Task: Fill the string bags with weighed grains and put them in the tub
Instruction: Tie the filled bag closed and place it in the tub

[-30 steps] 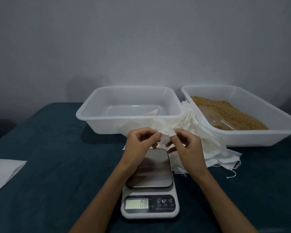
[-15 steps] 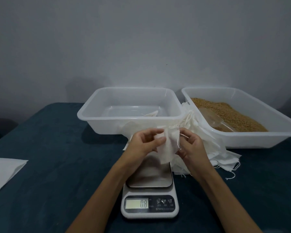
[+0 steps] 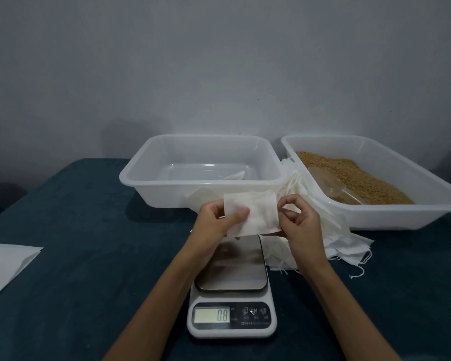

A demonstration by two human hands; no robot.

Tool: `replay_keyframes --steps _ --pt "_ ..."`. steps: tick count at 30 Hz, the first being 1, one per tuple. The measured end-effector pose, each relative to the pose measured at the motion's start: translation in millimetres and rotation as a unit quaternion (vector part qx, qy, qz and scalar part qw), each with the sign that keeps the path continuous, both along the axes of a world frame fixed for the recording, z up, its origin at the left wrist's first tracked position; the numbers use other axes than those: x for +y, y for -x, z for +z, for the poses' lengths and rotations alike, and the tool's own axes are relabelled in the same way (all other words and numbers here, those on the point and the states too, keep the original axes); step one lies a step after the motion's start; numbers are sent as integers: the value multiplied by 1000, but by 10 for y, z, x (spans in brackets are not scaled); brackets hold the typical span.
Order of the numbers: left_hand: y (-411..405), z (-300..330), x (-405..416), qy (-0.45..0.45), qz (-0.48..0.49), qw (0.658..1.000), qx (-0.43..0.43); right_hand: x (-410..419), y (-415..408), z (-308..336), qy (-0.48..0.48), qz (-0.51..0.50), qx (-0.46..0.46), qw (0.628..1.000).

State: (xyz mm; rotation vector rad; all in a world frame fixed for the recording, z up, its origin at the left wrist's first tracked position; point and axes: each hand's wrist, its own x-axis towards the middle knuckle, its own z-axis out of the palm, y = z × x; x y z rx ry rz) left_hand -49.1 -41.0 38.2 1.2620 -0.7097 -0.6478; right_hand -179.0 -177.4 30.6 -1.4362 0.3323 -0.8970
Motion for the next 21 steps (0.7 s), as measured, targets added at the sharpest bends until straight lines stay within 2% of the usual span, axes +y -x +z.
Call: replay_keyframes --steps 7,13,17,21 --pt "-59 -38 -26 19 28 999 -13 38 -16 5 36 26 30 999" --pt "-56 -53 -27 13 30 999 -24 2 -4 10 75 -94 16 993" --pt "-53 -61 -29 11 29 999 -33 38 20 28 32 -43 -10 998" --pt "-71 -59 -36 10 47 999 -25 28 28 29 43 -46 -15 998"
